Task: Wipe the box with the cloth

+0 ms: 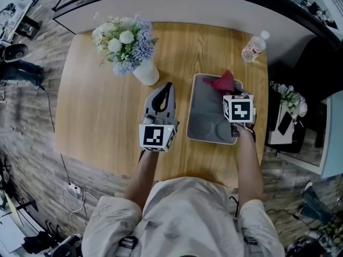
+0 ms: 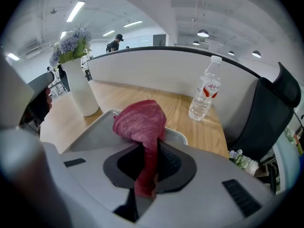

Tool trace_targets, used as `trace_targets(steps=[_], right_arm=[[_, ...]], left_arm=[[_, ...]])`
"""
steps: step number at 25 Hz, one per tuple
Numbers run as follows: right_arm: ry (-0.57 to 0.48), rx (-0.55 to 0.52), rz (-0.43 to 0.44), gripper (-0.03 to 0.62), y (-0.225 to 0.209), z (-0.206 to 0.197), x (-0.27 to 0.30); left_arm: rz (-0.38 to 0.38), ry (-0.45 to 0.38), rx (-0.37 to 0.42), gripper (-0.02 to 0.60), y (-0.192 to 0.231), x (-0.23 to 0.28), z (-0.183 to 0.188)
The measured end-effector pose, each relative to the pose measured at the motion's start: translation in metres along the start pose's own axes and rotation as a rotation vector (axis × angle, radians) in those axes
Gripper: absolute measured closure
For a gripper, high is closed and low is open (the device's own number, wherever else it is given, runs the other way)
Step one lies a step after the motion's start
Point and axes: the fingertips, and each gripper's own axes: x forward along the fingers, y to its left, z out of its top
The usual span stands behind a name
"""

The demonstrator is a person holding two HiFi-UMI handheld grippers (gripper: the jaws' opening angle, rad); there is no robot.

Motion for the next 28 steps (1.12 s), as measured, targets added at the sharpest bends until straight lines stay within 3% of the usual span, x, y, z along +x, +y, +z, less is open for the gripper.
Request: trace_targets(steps=[28], right_arm=[[0.010,0.088,-0.067,0.531,-0.051,-0.021,-0.020]], left_arm=[[-0.001,0.007,-0.003,0.572,-0.010,-0.003,-0.003]])
